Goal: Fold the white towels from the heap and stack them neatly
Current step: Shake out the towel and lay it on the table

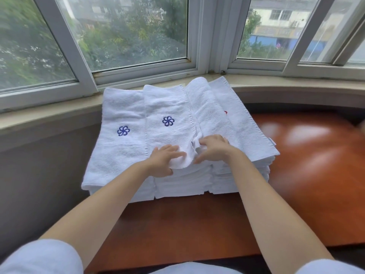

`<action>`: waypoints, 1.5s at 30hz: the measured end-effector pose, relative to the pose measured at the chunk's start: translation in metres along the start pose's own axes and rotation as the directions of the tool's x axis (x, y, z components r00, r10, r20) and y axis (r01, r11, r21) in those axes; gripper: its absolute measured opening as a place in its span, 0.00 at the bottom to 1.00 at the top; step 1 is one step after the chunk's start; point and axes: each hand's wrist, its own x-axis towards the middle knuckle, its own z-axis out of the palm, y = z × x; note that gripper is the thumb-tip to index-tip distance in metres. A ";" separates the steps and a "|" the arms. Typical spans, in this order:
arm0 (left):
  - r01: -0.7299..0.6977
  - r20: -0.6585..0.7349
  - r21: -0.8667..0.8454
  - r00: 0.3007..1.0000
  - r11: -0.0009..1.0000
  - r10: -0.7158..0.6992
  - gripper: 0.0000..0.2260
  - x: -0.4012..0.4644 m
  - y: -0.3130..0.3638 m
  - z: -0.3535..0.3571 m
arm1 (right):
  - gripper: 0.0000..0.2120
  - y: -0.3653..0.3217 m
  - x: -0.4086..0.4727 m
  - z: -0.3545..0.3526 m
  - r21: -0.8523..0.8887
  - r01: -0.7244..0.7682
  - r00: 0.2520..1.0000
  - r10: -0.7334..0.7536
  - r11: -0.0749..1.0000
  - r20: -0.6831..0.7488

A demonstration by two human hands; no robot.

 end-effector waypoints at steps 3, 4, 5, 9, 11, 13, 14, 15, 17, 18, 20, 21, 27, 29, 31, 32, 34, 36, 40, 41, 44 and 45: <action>0.010 0.027 -0.078 1.000 0.997 -0.008 0.31 -0.001 0.000 -0.006 | 0.39 -0.015 0.001 -0.006 0.425 -0.153 0.987 0.121 0.892 0.102; 0.016 0.011 -0.109 1.000 0.994 -0.015 0.32 -0.002 -0.002 -0.007 | 0.39 -0.020 0.002 -0.006 0.379 -0.176 0.984 0.164 0.908 0.063; 0.026 -0.011 -0.118 1.000 0.993 -0.028 0.34 -0.004 -0.004 -0.007 | 0.31 -0.023 0.005 -0.005 0.283 -0.189 0.980 0.199 0.940 -0.009; 0.114 -0.030 -0.098 0.993 0.989 -0.117 0.46 -0.016 -0.015 -0.003 | 0.05 -0.032 0.016 -0.005 0.558 -0.137 0.975 0.210 0.819 -0.068; 0.122 -0.122 -0.190 0.982 0.974 -0.147 0.44 -0.019 -0.014 -0.002 | 0.03 -0.042 0.015 -0.008 0.899 -0.109 0.992 0.107 0.424 0.070; 0.034 -0.364 -0.368 0.914 0.929 -0.178 0.30 -0.017 -0.012 -0.005 | 0.06 -0.048 0.014 -0.012 0.994 -0.103 0.994 -0.035 0.040 0.105; -0.026 -0.475 -0.462 0.852 0.887 -0.222 0.21 -0.016 -0.011 -0.008 | 0.08 -0.048 0.015 -0.013 0.996 -0.079 0.994 -0.077 -0.036 0.076; -0.064 -0.544 -0.545 0.786 0.836 -0.295 0.16 -0.016 -0.012 -0.012 | 0.10 -0.047 0.016 -0.013 0.999 -0.038 0.995 -0.098 -0.012 0.036; -0.074 -0.573 -0.661 0.692 0.747 -0.439 0.11 -0.015 -0.016 -0.021 | 0.15 -0.041 0.014 -0.010 0.913 0.079 0.992 -0.125 0.399 -0.031; -0.067 -0.567 -0.687 0.673 0.724 -0.475 0.10 -0.014 -0.019 -0.026 | 0.19 -0.037 0.012 -0.006 0.735 0.123 0.987 -0.157 0.667 -0.024; -0.058 -0.552 -0.708 0.667 0.704 -0.500 0.10 -0.011 -0.022 -0.034 | 0.29 -0.032 0.011 0.007 0.330 0.157 0.980 -0.187 0.931 0.062; -0.055 -0.550 -0.713 0.663 0.699 -0.508 0.10 -0.010 -0.022 -0.038 | 0.34 -0.033 0.011 0.016 0.217 0.158 0.980 -0.180 0.963 0.081; -0.082 -0.603 -0.701 0.599 0.708 -0.528 0.09 -0.007 -0.022 -0.057 | 0.37 -0.055 0.015 0.065 -0.230 0.213 0.977 -0.207 0.950 0.050; -0.069 -0.615 -0.670 0.608 0.739 -0.501 0.11 -0.008 -0.023 -0.060 | 0.35 -0.045 0.014 0.055 -0.252 0.201 0.980 -0.198 0.947 0.037; -0.060 -0.620 -0.638 0.630 0.768 -0.467 0.11 -0.009 -0.022 -0.059 | 0.35 -0.031 0.011 0.039 -0.285 0.148 0.987 -0.157 0.947 -0.011; -0.067 -0.622 -0.633 0.636 0.771 -0.456 0.11 -0.008 -0.020 -0.057 | 0.34 -0.023 0.009 0.031 -0.315 0.109 0.990 -0.130 0.943 -0.047; -0.086 -0.623 -0.634 0.645 0.768 -0.442 0.11 -0.005 -0.016 -0.054 | 0.30 -0.011 0.007 0.019 -0.338 0.065 0.988 -0.107 0.939 -0.107; -0.094 -0.623 -0.647 0.638 0.757 -0.453 0.11 -0.003 -0.011 -0.054 | 0.28 -0.003 0.005 0.012 -0.286 0.086 0.977 -0.137 0.954 -0.166; -0.092 -0.659 -0.636 0.582 0.766 -0.477 0.13 -0.001 -0.008 -0.060 | 0.22 0.012 0.006 0.003 -0.141 0.020 0.935 -0.069 0.990 -0.348; -0.090 -0.668 -0.633 0.566 0.768 -0.484 0.13 -0.002 -0.007 -0.062 | 0.20 0.016 0.006 -0.001 -0.124 -0.010 0.928 -0.037 0.992 -0.371; -0.092 -0.677 -0.636 0.542 0.766 -0.498 0.13 -0.004 -0.006 -0.063 | 0.24 0.024 0.002 -0.011 -0.060 -0.009 0.986 -0.002 0.998 -0.167; -0.085 -0.678 -0.627 0.550 0.775 -0.488 0.13 -0.004 -0.004 -0.063 | 0.28 0.023 -0.002 -0.012 -0.063 0.001 0.997 -0.006 0.998 -0.076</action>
